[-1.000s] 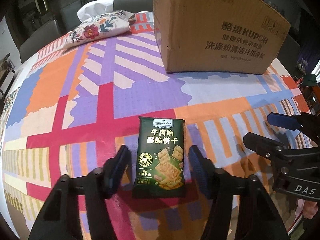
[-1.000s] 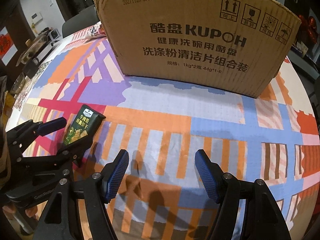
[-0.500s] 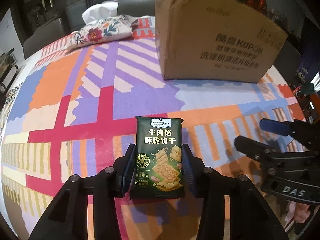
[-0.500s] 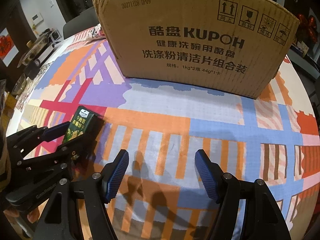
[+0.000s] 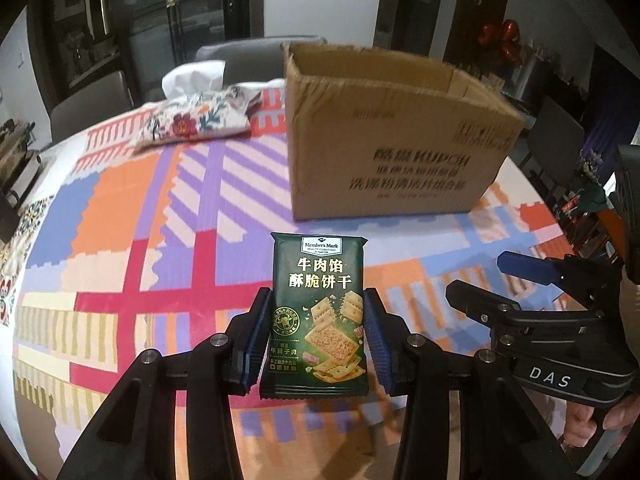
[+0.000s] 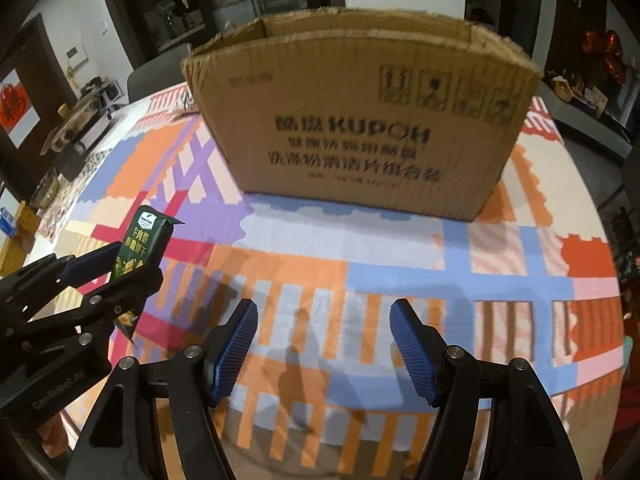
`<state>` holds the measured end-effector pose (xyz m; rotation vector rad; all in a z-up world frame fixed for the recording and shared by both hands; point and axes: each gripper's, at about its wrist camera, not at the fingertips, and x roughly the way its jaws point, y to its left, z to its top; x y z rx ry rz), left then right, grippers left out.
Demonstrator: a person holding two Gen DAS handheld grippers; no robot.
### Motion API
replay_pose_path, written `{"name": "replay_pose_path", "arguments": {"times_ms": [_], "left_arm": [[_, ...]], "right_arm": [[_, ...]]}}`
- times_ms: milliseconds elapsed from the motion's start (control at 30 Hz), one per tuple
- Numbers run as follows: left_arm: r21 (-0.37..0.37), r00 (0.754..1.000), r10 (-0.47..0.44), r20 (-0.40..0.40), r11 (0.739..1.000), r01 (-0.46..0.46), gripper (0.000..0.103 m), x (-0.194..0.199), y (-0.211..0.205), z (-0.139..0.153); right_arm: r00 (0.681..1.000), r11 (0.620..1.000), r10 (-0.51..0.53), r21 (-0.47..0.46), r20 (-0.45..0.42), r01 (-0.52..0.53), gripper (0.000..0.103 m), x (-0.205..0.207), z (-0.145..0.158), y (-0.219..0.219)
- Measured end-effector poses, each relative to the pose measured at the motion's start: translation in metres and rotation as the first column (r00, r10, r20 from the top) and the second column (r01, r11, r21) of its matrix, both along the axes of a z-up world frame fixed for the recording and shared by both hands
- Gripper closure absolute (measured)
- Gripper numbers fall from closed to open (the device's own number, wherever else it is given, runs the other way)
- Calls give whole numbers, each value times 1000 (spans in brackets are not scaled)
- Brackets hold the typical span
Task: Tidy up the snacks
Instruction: 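Carry the cracker pack into the box and open the left gripper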
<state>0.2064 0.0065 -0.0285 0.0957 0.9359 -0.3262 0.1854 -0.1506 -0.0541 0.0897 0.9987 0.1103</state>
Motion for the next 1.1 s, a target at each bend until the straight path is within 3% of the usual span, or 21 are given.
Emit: {"name": "replay_pose_path", "arguments": {"times_ms": [633,1100], "left_arm": [[-56,987,-26,159,998,36,59,2,-33,83],[-62,984,-59,170,996,70,59,46,-62,118]], "right_arm": [[985,998,-41,-31,169,47,34,-7,83,-32],[974,995,-82,-39,212,92,34,25,126,-57]]}}
